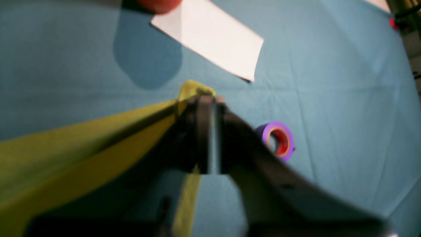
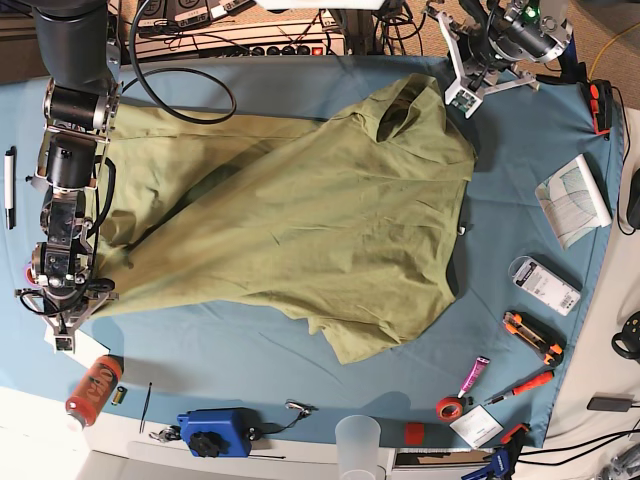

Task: Layout the t-shirt on the table in an organized manner, then fold the t-shirt properly
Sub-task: 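Drag the held hem with the right gripper to flatten the shirt body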

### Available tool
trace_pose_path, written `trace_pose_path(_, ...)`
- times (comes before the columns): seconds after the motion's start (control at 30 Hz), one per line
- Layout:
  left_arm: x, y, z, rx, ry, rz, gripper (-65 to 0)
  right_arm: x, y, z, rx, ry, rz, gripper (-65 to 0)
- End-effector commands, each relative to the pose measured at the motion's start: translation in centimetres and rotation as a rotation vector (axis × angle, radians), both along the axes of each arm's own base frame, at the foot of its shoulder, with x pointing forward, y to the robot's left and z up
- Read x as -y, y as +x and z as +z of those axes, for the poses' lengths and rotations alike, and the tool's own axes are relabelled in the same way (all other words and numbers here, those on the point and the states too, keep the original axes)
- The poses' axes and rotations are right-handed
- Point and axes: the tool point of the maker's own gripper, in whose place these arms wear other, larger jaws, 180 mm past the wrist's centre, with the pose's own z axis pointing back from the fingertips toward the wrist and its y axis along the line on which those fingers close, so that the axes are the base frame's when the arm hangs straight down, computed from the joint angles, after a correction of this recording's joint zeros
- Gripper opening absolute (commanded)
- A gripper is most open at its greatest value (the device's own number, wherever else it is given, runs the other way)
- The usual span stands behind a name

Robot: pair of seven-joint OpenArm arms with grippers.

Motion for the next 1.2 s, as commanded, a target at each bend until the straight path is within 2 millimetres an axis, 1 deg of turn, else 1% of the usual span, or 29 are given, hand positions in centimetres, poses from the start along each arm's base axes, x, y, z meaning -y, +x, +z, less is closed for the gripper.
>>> trace_pose_path(0.0,0.1,0.2,0.5,0.018,-0.009,-0.002,-57.9,0.7,1.1,2.7,0.054,-0.019,0.002,-50.8)
trace_pose_path(0.03,0.1,0.2,0.5,0.018,-0.009,-0.002,-53.7,0.6,1.0,2.6,0.041,-0.015,0.006,-47.8)
trace_pose_path(0.1,0.1,0.2,0.5,0.018,-0.009,-0.002,-48.6,0.6,0.6,2.7,0.015,0.000,-0.017,-46.5)
trace_pose_path(0.17,0.1,0.2,0.5,0.018,-0.009,-0.002,-48.1,0.5,0.4,3.8,0.007,0.008,-0.036,-46.5)
trace_pose_path(0.2,0.1,0.2,0.5,0.018,-0.009,-0.002,-48.1,0.5,0.3,4.7,0.007,0.003,-0.043,-46.5)
trace_pose_path(0.27,0.1,0.2,0.5,0.018,-0.009,-0.002,-48.1,0.2,0.3,7.1,0.039,0.000,-0.045,-46.5)
trace_pose_path(0.37,0.1,0.2,0.5,0.018,-0.009,-0.002,-48.1,-0.4,0.5,12.1,0.135,-0.030,-0.021,-46.5)
trace_pose_path(0.43,0.1,0.2,0.5,0.018,-0.009,-0.002,-48.1,-1.2,0.2,15.1,0.186,-0.032,-0.002,-46.5)
trace_pose_path(0.5,0.1,0.2,0.5,0.018,-0.009,-0.002,-48.1,-2.1,-0.4,17.2,0.208,-0.018,0.015,-46.5)
trace_pose_path(0.57,0.1,0.2,0.5,0.018,-0.009,-0.002,-48.1,-2.9,-1.1,18.3,0.201,0.006,0.036,-46.5)
trace_pose_path(0.63,0.1,0.2,0.5,0.018,-0.009,-0.002,-48.1,-3.2,-1.8,17.9,0.154,0.014,0.056,-46.5)
trace_pose_path(0.67,0.1,0.2,0.5,0.018,-0.009,-0.002,-48.1,-3.3,-2.1,17.3,0.137,0.021,0.063,-46.5)
trace_pose_path(0.73,0.1,0.2,0.5,0.018,-0.009,-0.002,-48.1,-3.5,-3.0,15.5,0.088,0.051,0.066,-46.5)
trace_pose_path(0.83,0.1,0.2,0.5,0.019,-0.009,-0.002,-48.1,-3.9,-5.0,12.1,-0.007,0.093,0.062,-46.5)
trace_pose_path(0.93,0.2,0.4,0.6,0.024,-0.010,-0.002,-48.1,-4.1,-7.7,9.6,-0.063,0.080,0.063,-46.5)
trace_pose_path(1.07,0.2,0.5,0.6,0.029,-0.013,-0.001,-48.1,-5.8,-11.8,6.7,-0.135,0.098,0.138,-46.5)
trace_pose_path(1.17,0.2,0.5,0.6,0.029,-0.013,-0.001,-48.1,-5.9,-15.1,4.8,-0.183,0.117,0.137,-46.5)
